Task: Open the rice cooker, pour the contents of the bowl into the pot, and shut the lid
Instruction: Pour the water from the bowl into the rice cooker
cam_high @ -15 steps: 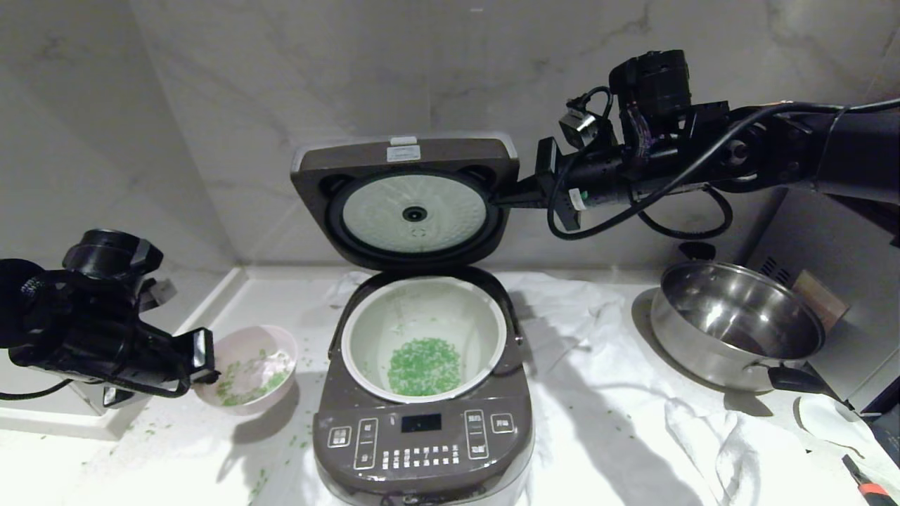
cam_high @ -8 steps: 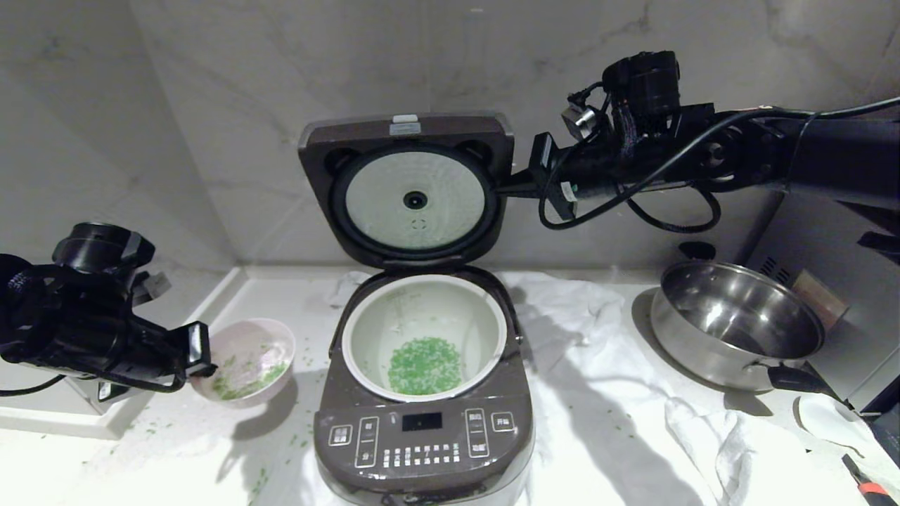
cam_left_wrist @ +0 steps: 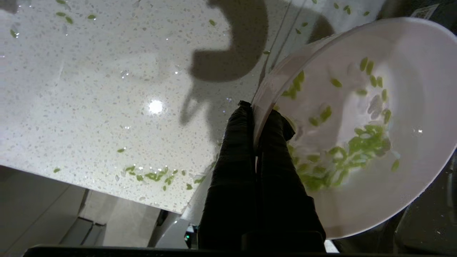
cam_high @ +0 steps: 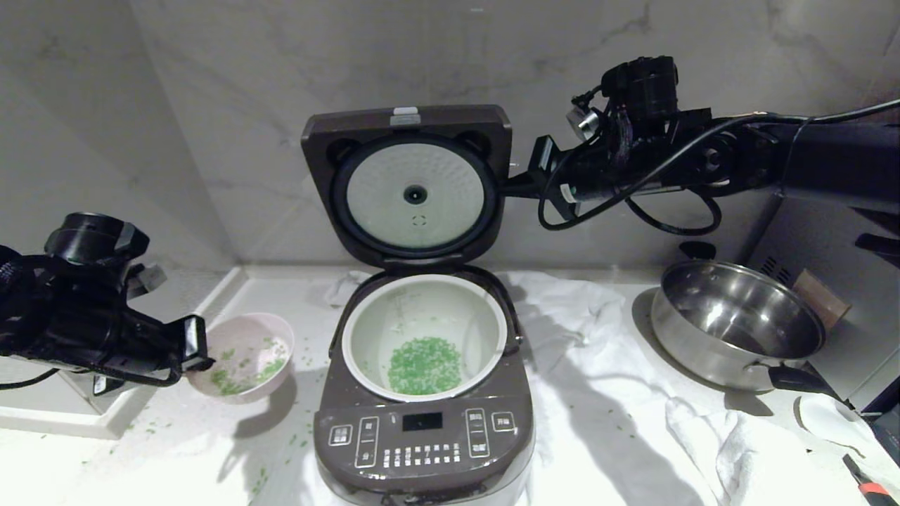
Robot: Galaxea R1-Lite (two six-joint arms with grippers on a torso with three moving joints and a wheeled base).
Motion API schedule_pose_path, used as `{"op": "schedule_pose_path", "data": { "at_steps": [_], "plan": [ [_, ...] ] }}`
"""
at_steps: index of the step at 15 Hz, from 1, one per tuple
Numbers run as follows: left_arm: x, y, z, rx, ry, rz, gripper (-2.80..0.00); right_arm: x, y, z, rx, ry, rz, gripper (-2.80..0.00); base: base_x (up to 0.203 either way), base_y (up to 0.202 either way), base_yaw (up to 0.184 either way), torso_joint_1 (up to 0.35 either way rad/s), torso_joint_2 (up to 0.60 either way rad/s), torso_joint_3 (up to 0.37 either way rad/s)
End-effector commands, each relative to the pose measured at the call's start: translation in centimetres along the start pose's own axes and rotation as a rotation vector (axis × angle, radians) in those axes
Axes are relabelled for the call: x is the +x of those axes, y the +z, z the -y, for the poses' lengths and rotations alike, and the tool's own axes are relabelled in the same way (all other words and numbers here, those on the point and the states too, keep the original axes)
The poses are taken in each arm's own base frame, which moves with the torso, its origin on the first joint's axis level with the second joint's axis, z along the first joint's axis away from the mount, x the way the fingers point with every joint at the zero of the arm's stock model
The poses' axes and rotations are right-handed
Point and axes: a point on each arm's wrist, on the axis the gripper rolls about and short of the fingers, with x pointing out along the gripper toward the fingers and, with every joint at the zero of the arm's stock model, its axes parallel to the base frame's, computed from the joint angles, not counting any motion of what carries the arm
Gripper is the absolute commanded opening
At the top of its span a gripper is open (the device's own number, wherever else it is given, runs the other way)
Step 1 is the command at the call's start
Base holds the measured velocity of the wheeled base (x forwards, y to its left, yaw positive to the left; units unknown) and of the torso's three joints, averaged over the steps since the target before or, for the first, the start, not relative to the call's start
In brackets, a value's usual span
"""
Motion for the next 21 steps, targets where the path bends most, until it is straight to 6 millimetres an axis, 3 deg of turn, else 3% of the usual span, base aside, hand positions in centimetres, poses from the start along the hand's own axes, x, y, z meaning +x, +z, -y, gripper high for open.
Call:
{"op": "schedule_pose_path", "data": {
  "at_steps": [1, 7, 12, 17, 21],
  "plan": [
    [-0.8, 0.7, 0.4, 0.0, -0.007, 0.013, -2.8, -2.0, -0.2, -1.2, -0.001, 0.012, 0.003, -2.8, 0.0, 0.0, 0.0, 0.0, 0.0, 0.0],
    [-1.4, 1.2, 1.3, 0.02, -0.019, 0.007, -2.8, -7.5, -3.7, -3.0, 0.014, 0.005, -0.054, -2.8, 0.0, 0.0, 0.0, 0.0, 0.0, 0.0],
    [-2.1, 2.0, 3.0, 0.057, -0.05, 0.011, -2.8, -14.1, -7.7, -4.7, 0.02, 0.051, -0.082, -2.8, 0.0, 0.0, 0.0, 0.0, 0.0, 0.0],
    [-1.5, 2.5, 4.2, 0.085, -0.067, -0.004, -2.8, -22.4, -14.3, -5.3, -0.013, 0.123, -0.09, -2.8, 0.0, 0.0, 0.0, 0.0, 0.0, 0.0],
    [-1.4, 2.4, 5.7, 0.106, -0.094, -0.008, -2.8, -28.9, -20.1, -3.4, -0.073, 0.17, -0.034, -2.8, 0.0, 0.0, 0.0, 0.0, 0.0, 0.0]
  ]
}}
